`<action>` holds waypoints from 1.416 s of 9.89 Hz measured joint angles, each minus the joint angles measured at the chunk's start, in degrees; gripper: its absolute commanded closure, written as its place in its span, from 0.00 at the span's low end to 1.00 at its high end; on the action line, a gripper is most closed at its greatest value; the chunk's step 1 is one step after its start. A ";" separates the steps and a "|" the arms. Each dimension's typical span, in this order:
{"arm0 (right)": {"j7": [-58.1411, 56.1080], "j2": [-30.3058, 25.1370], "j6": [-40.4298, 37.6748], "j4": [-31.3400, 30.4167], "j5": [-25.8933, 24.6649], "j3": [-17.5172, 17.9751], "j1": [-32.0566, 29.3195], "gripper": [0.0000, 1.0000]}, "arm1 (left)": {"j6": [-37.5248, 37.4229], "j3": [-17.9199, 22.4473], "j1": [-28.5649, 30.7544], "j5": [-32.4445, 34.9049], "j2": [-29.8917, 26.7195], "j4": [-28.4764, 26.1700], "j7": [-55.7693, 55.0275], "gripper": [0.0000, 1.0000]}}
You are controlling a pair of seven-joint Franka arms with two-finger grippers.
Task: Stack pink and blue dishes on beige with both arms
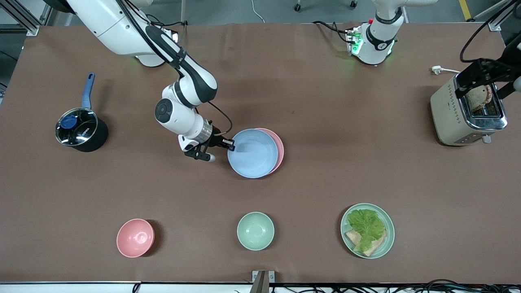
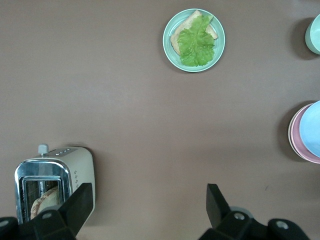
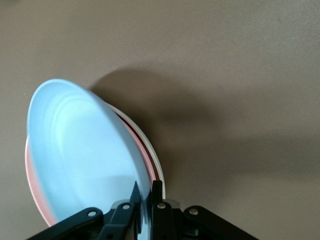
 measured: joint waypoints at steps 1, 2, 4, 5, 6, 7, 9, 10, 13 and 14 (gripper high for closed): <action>0.01 0.00 0.00 0.00 0.00 0.02 0.00 0.06 | -1.08 0.00 0.28 0.00 0.23 1.17 0.00 0.00; 0.05 0.00 0.01 0.01 -0.01 0.11 0.01 0.00 | -2.27 0.00 0.76 -0.13 0.26 1.66 -0.05 0.00; 0.63 -0.52 0.47 0.27 -0.03 0.73 0.02 0.00 | -4.31 0.00 1.49 -0.40 0.25 1.93 -0.13 0.00; 1.36 -2.27 -0.58 0.56 -0.08 0.85 -0.01 0.00 | -4.57 -0.03 1.48 -0.43 0.27 1.93 -0.27 0.00; 2.01 -5.94 -5.16 1.04 -0.74 0.67 -0.63 0.00 | -4.69 -0.08 1.46 -0.44 0.31 1.92 -0.40 0.00; 2.71 -11.11 -11.97 1.46 -4.81 0.40 -2.97 0.00 | -4.69 -0.11 1.43 -0.45 0.40 1.92 -0.44 0.00; 3.55 -21.85 -25.77 2.96 -17.36 -1.88 -9.68 0.00 | -4.71 -0.21 1.37 -0.63 0.56 1.91 -0.37 0.00; 3.49 -25.86 -32.69 5.37 -20.74 -6.50 -10.23 0.00 | -4.73 -0.26 1.33 -0.80 0.64 1.89 -0.27 0.00; -7.99 -29.43 -51.02 18.64 -22.40 -22.55 -8.57 0.00 | -4.81 -0.30 1.26 -0.87 0.79 1.84 -0.21 0.00; -13.79 -29.68 -53.58 21.07 -22.40 -25.93 -9.13 0.00 | -4.83 -0.29 1.26 -0.87 0.83 1.83 -0.20 0.00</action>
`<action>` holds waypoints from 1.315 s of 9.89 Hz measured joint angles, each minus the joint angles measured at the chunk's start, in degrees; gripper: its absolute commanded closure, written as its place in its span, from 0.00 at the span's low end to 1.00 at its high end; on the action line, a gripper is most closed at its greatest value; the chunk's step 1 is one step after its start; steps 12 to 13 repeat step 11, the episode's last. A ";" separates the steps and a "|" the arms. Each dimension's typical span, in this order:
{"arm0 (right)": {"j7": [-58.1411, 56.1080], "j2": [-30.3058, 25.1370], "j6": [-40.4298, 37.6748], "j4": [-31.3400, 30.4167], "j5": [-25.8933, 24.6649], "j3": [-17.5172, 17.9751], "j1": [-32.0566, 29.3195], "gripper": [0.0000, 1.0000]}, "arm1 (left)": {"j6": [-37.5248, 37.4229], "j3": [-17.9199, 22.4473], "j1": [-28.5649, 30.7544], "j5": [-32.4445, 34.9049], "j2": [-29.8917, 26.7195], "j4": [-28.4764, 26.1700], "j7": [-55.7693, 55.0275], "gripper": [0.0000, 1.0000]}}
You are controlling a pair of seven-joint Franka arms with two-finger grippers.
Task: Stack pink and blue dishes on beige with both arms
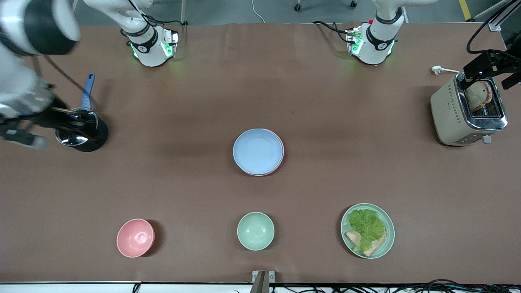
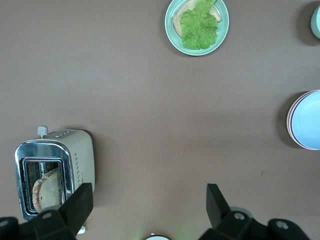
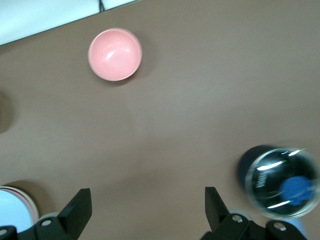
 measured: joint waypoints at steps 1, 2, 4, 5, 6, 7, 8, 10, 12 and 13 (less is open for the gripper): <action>-4.26 -0.26 -3.50 2.49 0.00 -1.70 -1.30 0.00 | 0.00 0.00 0.00 0.00 0.03 -0.01 0.00 0.00; -6.63 -0.43 -8.38 6.42 0.01 -2.98 -1.97 0.00 | -0.01 0.01 0.01 0.00 0.05 -0.01 0.01 0.00; -8.89 -0.57 -16.86 15.19 0.04 -4.01 -2.19 0.00 | -0.03 0.04 0.04 0.00 0.04 0.00 1.39 0.00; -9.62 -0.51 -19.15 16.49 0.06 -4.00 -2.19 0.00 | -0.04 0.08 0.06 0.00 0.05 0.00 2.10 0.00; -10.31 -0.19 -20.49 16.56 0.23 -3.98 -2.19 0.00 | -0.04 0.09 0.07 0.00 0.05 0.00 2.23 0.00; -10.78 0.37 -20.77 16.55 0.28 -3.96 -2.18 0.00 | -0.04 0.09 0.07 0.00 0.04 0.00 2.23 0.00; -11.02 0.78 -20.90 16.55 0.29 -3.96 -2.18 0.00 | -0.04 0.09 0.07 0.00 0.05 0.00 2.23 0.00; -11.15 0.94 -21.10 16.56 0.32 -3.89 -2.16 0.00 | -0.04 0.09 0.07 0.00 0.05 0.00 2.23 0.00; -11.16 0.94 -21.14 16.56 0.33 -3.86 -2.15 0.00 | -0.04 0.09 0.07 0.00 0.05 0.00 2.23 0.00; -11.16 0.94 -21.14 16.56 0.33 -3.86 -2.15 0.00 | -0.04 0.09 0.07 0.00 0.05 0.00 2.23 0.00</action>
